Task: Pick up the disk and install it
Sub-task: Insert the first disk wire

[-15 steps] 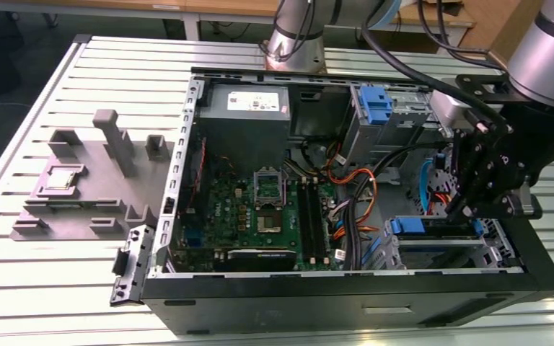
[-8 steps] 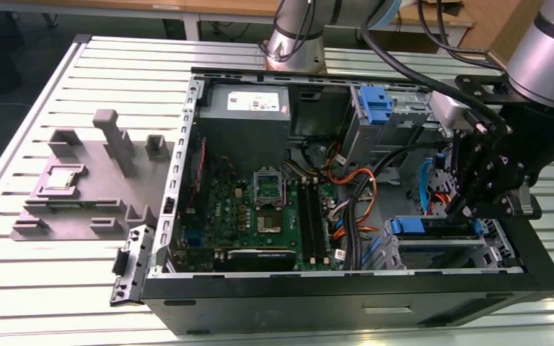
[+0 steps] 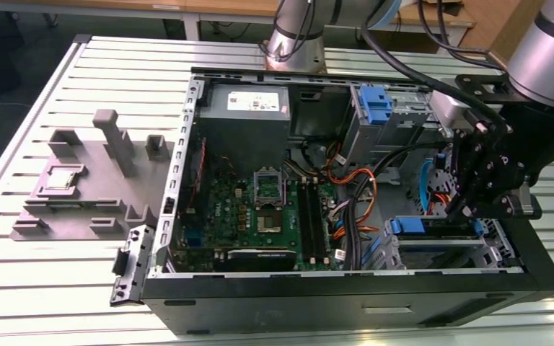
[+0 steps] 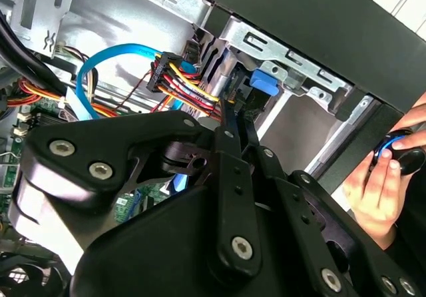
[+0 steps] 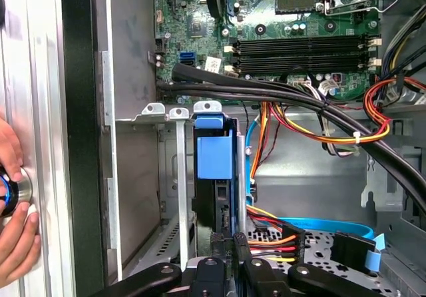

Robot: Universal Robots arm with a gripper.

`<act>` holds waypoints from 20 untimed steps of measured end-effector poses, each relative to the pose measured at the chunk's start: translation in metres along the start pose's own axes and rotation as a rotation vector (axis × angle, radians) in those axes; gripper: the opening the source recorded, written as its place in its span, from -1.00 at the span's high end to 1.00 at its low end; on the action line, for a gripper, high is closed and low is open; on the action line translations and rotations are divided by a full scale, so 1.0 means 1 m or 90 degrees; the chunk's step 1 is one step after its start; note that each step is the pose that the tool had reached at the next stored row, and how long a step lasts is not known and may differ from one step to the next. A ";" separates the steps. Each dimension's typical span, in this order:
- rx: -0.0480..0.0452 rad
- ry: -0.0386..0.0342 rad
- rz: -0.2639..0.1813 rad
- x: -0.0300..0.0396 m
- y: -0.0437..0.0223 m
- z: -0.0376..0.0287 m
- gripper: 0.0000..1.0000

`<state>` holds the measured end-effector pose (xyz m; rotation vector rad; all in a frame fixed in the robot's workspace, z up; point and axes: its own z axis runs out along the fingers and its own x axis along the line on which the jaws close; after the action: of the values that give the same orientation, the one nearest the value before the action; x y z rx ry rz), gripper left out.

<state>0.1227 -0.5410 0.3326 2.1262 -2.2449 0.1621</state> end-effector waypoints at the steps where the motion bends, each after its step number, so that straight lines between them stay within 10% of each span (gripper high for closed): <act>1: -0.0001 0.0000 0.001 0.0000 0.0000 0.0000 0.66; 20: -0.0011 0.0008 0.011 -0.0001 -0.0005 0.0007 0.66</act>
<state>0.1232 -0.5410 0.3319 2.1062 -2.2620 0.1620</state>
